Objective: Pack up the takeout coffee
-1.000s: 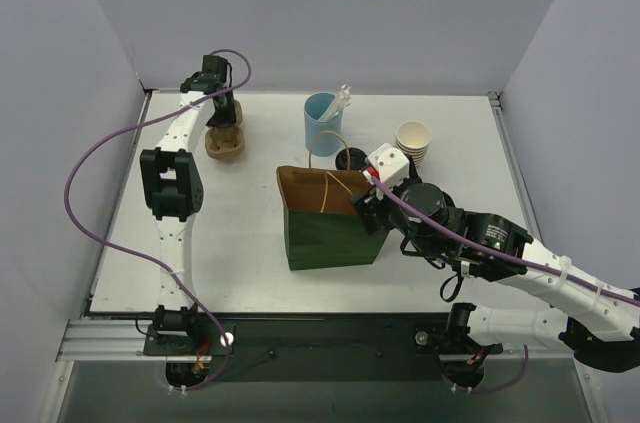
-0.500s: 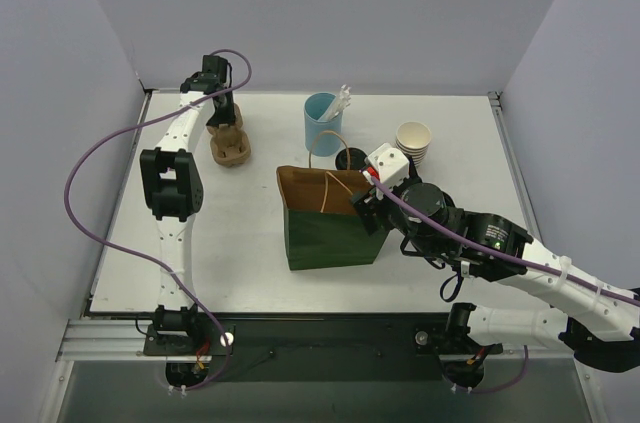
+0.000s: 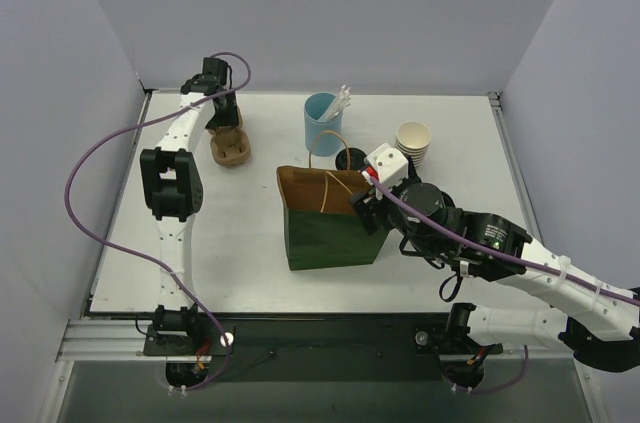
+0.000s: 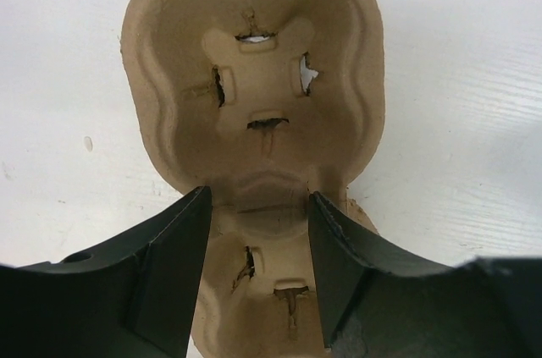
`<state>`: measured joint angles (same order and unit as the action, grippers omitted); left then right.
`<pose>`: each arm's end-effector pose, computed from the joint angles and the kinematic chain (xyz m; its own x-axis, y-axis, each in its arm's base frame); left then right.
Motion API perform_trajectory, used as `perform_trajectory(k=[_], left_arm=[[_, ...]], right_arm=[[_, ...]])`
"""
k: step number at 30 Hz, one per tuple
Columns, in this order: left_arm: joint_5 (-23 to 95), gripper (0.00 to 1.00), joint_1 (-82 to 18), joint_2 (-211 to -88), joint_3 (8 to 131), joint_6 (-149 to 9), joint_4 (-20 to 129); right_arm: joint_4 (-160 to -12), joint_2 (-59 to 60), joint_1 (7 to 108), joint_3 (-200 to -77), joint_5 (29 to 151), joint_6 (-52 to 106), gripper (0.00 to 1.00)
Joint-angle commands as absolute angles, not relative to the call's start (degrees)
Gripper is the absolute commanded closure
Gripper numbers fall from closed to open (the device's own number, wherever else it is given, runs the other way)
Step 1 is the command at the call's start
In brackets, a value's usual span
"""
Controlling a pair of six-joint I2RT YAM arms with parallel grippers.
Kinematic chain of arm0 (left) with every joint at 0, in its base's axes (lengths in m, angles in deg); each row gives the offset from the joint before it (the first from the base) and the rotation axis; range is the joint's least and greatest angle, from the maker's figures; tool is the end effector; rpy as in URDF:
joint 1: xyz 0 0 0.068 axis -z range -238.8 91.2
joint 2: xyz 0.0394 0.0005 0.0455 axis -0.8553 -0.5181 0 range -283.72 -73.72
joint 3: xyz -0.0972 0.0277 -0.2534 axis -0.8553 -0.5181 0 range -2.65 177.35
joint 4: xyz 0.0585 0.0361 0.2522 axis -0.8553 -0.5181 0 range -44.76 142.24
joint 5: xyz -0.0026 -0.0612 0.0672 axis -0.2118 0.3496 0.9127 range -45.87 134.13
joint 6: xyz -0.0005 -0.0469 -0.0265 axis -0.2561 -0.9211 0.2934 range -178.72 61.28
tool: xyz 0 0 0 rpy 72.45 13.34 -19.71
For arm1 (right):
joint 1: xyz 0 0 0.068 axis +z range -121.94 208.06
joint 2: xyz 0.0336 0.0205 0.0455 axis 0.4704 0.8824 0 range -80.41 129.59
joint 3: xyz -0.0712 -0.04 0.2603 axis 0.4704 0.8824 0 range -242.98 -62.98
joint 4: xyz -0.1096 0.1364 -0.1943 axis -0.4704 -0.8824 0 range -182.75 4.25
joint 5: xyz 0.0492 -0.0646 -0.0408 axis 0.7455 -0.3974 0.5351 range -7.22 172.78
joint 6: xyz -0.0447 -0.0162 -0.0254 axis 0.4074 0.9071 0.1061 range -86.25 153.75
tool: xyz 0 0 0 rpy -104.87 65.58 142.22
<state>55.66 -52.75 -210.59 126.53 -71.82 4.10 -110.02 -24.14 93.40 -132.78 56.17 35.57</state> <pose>0.5224 -0.0482 0.2306 -0.7995 -0.1387 -0.5845 -0.1948 0.9803 0.0338 0.0986 0.1765 0.4290 -0.0578 -0.1940 -0.9793 -0.6310 0.7673 -0.1147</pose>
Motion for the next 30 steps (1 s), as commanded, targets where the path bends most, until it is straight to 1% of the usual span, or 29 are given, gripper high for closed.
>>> perform_trajectory(k=[1, 4, 6, 9, 10, 13, 16, 17, 19, 20, 21, 23, 25, 30], left_arm=[[55.8, 0.41, -52.7, -211.0, 125.7, -73.0, 5.5], [56.0, 0.43, -52.6, -211.3, 125.6, -73.0, 5.5], [56.3, 0.47, -52.6, -211.1, 125.6, -73.0, 5.5], [56.7, 0.60, -52.6, -210.7, 125.8, -72.6, 5.5], [56.5, 0.68, -52.6, -210.6, 127.9, -72.6, 4.2], [56.6, 0.76, -52.4, -208.4, 128.7, -72.0, 3.3], [54.6, 0.77, -53.0, -205.2, 124.0, -71.6, 7.6], [54.2, 0.79, -53.3, -206.0, 124.0, -71.6, 7.2], [57.8, 0.82, -53.1, -206.8, 125.9, -72.2, 3.5], [59.0, 0.82, -52.6, -205.0, 124.0, -72.2, 3.9], [58.6, 0.81, -52.5, -203.5, 121.2, -71.7, 8.0], [56.3, 0.80, -52.7, -198.8, 115.5, -71.3, 12.2], [55.0, 0.79, -52.8, -198.1, 116.3, -71.5, 13.2], [55.2, 0.80, -52.7, -201.1, 124.7, -70.6, 8.6]], right_arm=[[-109.3, -23.9, 93.5, -133.2, 54.8, 36.5, 0.33], [-109.3, -24.0, 93.5, -133.1, 54.7, 36.6, 0.33], [-109.3, -23.9, 93.5, -133.2, 54.6, 36.6, 0.33], [-109.3, -24.1, 93.5, -133.0, 54.6, 36.6, 0.34], [-109.3, -24.1, 93.5, -133.0, 54.5, 36.6, 0.34], [-109.3, -24.2, 93.5, -132.9, 54.6, 36.6, 0.34], [-109.3, -24.2, 93.5, -132.8, 54.5, 36.6, 0.34], [-109.3, -24.0, 93.5, -132.9, 54.5, 36.5, 0.33], [-109.3, -23.9, 93.6, -132.8, 54.5, 36.5, 0.33], [-109.3, -24.0, 93.5, -132.8, 54.6, 36.6, 0.34], [-109.3, -24.0, 93.5, -132.5, 54.5, 36.6, 0.33], [-109.3, -24.1, 93.5, -132.4, 54.5, 36.5, 0.34], [-109.3, -24.0, 93.5, -132.5, 54.4, 36.6, 0.34], [-109.3, -23.8, 93.5, -132.6, 54.6, 36.6, 0.33]])
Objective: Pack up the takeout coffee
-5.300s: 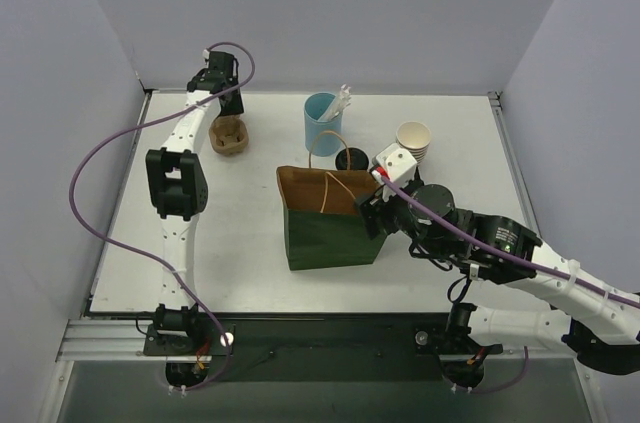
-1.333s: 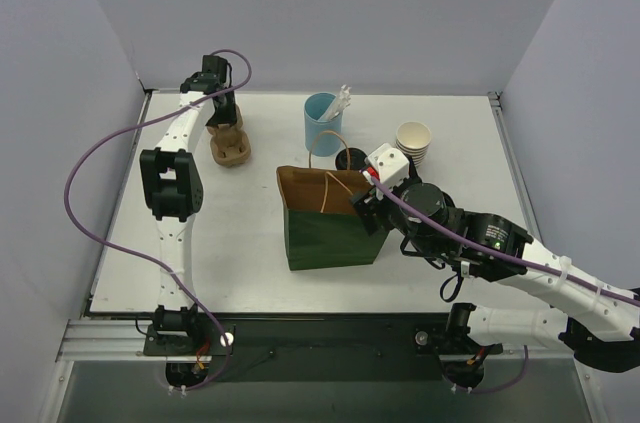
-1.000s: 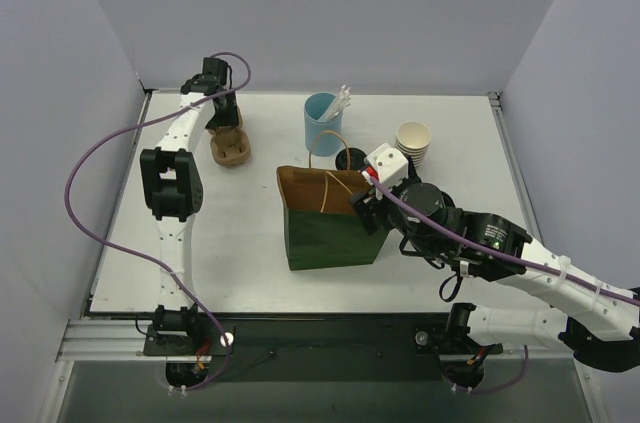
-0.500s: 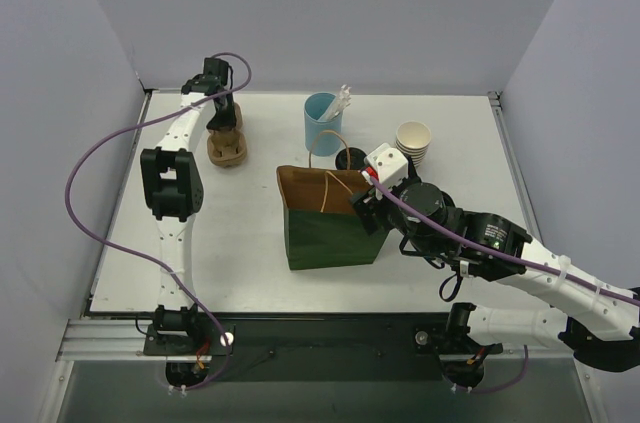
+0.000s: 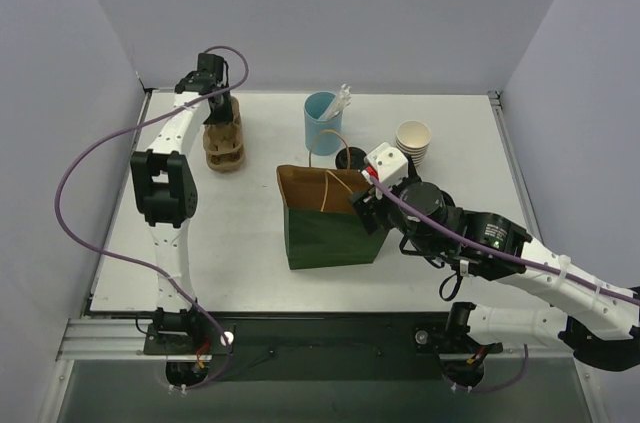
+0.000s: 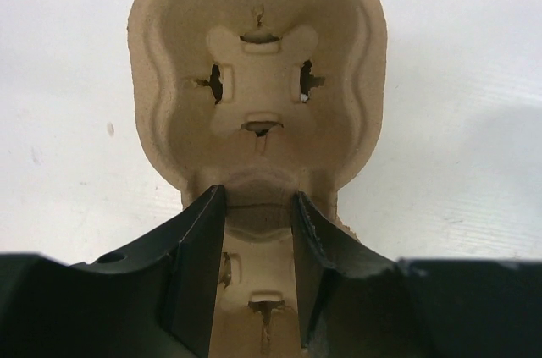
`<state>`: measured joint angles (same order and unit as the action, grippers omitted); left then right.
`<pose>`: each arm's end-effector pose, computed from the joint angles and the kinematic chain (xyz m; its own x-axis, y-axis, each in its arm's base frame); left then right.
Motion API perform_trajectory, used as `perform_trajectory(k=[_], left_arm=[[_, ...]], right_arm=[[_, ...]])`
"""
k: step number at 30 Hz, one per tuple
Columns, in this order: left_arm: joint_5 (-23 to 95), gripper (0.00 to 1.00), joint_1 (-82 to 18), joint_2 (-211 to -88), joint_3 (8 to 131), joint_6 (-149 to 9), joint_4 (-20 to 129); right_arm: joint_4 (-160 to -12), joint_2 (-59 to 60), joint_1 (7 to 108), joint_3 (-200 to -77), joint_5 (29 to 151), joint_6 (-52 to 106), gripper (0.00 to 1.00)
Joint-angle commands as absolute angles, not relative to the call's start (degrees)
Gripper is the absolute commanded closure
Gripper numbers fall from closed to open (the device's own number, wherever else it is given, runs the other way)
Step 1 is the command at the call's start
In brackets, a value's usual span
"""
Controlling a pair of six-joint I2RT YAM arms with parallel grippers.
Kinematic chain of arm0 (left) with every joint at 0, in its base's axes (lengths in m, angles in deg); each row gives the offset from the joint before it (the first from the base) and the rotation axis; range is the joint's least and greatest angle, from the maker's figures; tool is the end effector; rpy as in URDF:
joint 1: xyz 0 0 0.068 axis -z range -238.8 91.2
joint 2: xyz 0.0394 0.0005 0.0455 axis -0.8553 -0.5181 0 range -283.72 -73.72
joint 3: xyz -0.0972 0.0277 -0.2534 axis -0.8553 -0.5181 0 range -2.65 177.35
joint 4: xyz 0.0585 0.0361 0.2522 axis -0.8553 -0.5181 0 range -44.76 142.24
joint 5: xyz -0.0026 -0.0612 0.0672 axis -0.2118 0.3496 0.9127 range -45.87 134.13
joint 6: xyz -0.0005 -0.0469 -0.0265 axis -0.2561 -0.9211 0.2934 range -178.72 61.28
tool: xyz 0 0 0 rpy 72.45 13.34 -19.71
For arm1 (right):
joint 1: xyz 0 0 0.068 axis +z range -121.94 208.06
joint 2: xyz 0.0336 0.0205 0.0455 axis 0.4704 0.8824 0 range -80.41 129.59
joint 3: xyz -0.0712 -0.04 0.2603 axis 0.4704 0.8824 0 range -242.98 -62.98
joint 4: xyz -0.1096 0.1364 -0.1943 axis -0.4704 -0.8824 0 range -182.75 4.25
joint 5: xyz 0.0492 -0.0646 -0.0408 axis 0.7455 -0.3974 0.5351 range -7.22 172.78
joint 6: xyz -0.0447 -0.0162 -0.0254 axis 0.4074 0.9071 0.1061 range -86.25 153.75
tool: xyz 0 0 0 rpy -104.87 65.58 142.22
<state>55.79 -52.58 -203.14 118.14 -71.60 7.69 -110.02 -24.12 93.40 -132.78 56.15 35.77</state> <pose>0.5019 -0.0474 0.2528 -0.7726 -0.1355 -0.6202 -0.1915 0.9812 0.0242 0.0986 0.1765 0.4290 -0.0558 -0.1970 -0.9788 -0.6309 0.7668 -0.1184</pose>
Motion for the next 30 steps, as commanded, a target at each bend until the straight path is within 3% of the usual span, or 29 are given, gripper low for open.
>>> perform_trajectory(k=[1, 9, 14, 18, 25, 30], left_arm=[[55.2, 0.80, -52.7, -201.9, 125.3, -70.4, 8.1], [53.6, 0.82, -52.6, -199.3, 126.9, -69.0, 5.0], [44.7, 0.83, -51.9, -193.7, 130.7, -64.9, 0.0], [34.8, 0.83, -50.3, -183.7, 123.7, -62.7, 2.1], [32.0, 0.83, -40.8, -168.7, 119.3, -55.9, -0.5], [27.1, 0.83, -36.7, -164.3, 119.2, -55.6, -4.3]], right_arm=[[-109.3, -23.7, 93.5, -132.5, 54.7, 36.6, 0.33], [-109.3, -23.5, 93.5, -133.1, 55.4, 36.7, 0.34], [-109.7, -23.8, 93.5, -134.2, 57.1, 35.6, 0.33], [-109.9, -25.8, 93.5, -134.4, 59.5, 34.0, 0.33], [-105.5, -32.8, 91.4, -130.6, 77.4, 35.9, 0.33], [-104.2, -33.2, 83.6, -128.8, 90.6, 38.0, 0.32]])
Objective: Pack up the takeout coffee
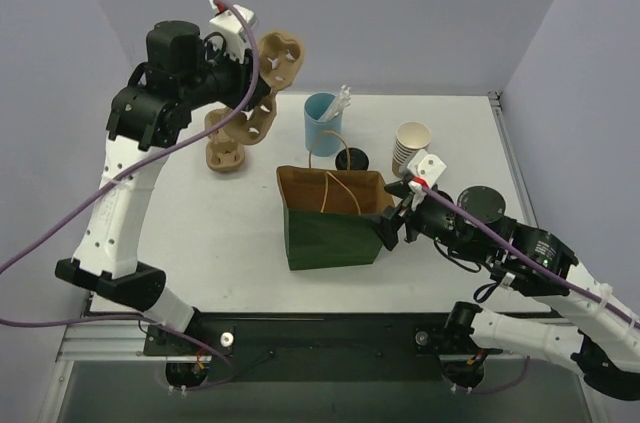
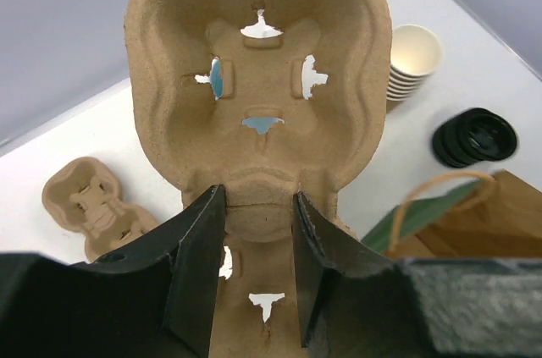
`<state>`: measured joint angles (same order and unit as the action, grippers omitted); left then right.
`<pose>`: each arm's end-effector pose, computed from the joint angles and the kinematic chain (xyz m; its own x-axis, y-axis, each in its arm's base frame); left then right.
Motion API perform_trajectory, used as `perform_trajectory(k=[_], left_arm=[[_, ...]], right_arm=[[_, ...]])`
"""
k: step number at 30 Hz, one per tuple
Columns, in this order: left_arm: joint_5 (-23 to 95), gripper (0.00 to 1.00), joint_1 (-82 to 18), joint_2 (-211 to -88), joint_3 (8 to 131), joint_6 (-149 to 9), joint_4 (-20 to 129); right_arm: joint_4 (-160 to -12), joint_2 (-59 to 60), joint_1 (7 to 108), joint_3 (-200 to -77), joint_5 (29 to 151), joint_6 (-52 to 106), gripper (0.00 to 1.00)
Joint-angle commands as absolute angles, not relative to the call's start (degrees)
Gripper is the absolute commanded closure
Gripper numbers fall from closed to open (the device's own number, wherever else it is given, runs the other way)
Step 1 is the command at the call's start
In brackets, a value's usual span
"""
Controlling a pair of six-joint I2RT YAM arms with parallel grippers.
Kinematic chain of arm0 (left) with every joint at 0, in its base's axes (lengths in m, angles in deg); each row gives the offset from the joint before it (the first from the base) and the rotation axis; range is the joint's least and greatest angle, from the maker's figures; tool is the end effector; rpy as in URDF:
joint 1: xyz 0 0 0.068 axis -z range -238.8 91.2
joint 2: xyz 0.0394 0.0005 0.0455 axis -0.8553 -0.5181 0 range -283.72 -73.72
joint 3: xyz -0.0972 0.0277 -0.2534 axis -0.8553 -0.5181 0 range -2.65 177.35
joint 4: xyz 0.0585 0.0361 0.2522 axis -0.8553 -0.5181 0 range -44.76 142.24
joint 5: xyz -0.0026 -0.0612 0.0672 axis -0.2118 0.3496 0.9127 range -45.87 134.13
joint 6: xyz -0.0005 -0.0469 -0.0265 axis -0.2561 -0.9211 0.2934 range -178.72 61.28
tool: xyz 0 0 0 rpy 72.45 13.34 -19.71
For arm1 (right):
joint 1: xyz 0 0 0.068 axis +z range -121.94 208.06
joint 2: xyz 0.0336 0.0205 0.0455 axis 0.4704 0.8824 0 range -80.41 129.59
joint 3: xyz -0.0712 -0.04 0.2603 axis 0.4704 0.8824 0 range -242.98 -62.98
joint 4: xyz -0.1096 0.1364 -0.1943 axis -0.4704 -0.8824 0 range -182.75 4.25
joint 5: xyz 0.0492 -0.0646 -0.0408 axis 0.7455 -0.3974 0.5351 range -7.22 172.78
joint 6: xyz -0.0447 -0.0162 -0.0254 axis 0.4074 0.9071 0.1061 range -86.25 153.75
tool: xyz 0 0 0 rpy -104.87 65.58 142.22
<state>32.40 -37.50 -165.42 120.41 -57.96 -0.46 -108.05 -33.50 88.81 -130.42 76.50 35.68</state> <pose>0.2836 -0.1183 0.5165 -0.3321 0.1433 -0.9323 0.5364 0.8417 -0.0617 0.0803 0.1354 0.4451 0.0122 -0.0467 -0.9988 -0.8138 0.5800 -0.0371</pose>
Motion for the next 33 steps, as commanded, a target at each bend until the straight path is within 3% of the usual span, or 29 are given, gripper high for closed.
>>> perform_trajectory(k=[1, 7, 13, 18, 19, 22, 25, 33], left_arm=[[25.9, 0.83, -36.2, -162.9, 117.8, -56.1, -4.2], [12.7, 0.83, -34.9, -157.3, 111.3, -57.4, 0.5], [6.9, 0.83, -33.9, -154.7, 105.6, -60.5, 7.4], [3.4, 0.83, -31.2, -155.7, 105.5, -60.3, 9.6], [3.3, 0.83, -30.8, -156.0, 105.8, -59.8, 9.6], [2.7, 0.83, -29.2, -157.1, 106.9, -59.1, 9.3], [2.4, 0.83, -27.5, -158.1, 107.9, -57.2, 8.0], [3.1, 0.85, -25.7, -158.6, 108.2, -55.6, 6.4]], right_arm=[[-104.1, -32.9, 81.6, -128.6, 93.1, 38.5, 0.32], [-101.0, -29.6, 77.8, -128.5, 101.9, 42.8, 0.32], [-96.3, -26.2, 77.8, -128.6, 107.1, 47.0, 0.33], [-93.8, -25.2, 77.8, -124.8, 107.6, 52.7, 0.58], [-93.2, -25.6, 77.8, -124.0, 107.7, 53.9, 0.69], [-91.1, -27.7, 77.8, -121.4, 108.0, 55.5, 0.88], [-90.1, -29.4, 77.8, -120.4, 108.6, 57.1, 0.99], [-90.3, -30.8, 77.9, -119.6, 108.9, 60.1, 1.00]])
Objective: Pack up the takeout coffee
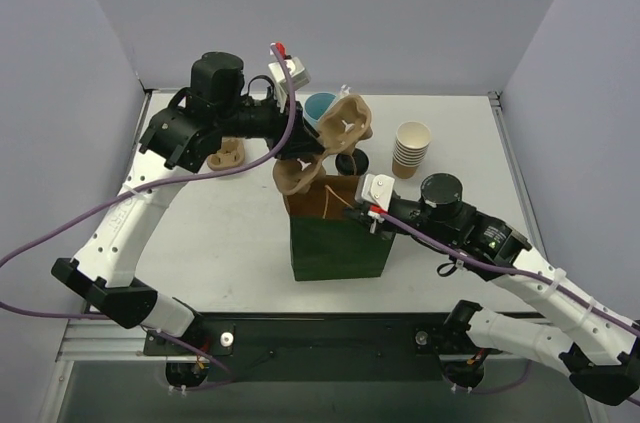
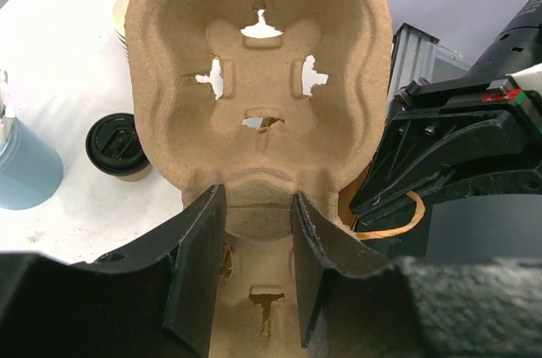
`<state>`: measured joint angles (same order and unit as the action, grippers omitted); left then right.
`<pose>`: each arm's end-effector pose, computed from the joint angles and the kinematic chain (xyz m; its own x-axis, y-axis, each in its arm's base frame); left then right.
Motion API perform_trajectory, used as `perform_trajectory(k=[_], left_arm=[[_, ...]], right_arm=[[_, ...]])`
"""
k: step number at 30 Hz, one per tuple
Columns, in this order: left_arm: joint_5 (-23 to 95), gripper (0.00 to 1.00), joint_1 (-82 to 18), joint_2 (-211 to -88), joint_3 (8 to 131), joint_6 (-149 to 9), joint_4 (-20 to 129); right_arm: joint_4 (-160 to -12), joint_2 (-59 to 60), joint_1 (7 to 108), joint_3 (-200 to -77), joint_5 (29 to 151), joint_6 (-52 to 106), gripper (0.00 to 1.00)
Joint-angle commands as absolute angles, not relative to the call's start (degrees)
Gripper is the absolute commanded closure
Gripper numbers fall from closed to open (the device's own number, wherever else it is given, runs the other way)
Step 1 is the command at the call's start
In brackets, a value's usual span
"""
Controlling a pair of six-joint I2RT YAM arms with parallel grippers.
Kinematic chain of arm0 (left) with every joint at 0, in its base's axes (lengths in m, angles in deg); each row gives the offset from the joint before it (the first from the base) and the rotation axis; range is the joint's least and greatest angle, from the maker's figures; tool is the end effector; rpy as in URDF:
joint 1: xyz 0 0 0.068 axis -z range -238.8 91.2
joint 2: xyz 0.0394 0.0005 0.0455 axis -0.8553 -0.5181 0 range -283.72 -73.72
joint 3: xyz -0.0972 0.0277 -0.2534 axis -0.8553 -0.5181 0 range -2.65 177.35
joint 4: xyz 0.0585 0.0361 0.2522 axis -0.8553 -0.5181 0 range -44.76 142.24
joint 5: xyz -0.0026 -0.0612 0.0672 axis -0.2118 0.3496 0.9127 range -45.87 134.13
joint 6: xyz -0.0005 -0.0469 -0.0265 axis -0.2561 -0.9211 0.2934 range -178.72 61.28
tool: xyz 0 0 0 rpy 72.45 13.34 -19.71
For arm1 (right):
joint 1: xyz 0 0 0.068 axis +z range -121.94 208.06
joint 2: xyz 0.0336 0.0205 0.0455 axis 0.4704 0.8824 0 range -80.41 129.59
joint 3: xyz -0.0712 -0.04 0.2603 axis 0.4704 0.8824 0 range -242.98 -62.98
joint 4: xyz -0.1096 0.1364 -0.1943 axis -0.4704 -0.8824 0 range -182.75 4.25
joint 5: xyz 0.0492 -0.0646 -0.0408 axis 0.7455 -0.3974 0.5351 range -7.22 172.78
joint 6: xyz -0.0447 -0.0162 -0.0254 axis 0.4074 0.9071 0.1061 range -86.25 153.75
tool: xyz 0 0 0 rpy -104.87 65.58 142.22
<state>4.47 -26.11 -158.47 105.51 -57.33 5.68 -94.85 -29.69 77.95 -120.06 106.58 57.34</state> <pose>0.2319 -0.1757 0.4889 -0.3089 0.2203 -0.9252 0.9173 0.3259 -0.2286 0.1154 0.1593 0.3996 0.3556 -0.1462 -0.9231 -0.8916 0.2431 -0.3820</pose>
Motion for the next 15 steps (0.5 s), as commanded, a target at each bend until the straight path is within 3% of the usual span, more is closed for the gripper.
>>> perform_trajectory(k=[1, 15], left_arm=[[3.0, 0.85, -25.6, -158.5, 108.3, -55.8, 6.4], [-2.0, 0.85, -24.8, -158.3, 104.2, -54.9, 9.0]], right_arm=[[-90.1, -30.7, 77.8, -119.4, 108.8, 60.1, 1.00], [-89.6, -33.6, 77.8, -115.7, 113.1, 65.0, 1.00]])
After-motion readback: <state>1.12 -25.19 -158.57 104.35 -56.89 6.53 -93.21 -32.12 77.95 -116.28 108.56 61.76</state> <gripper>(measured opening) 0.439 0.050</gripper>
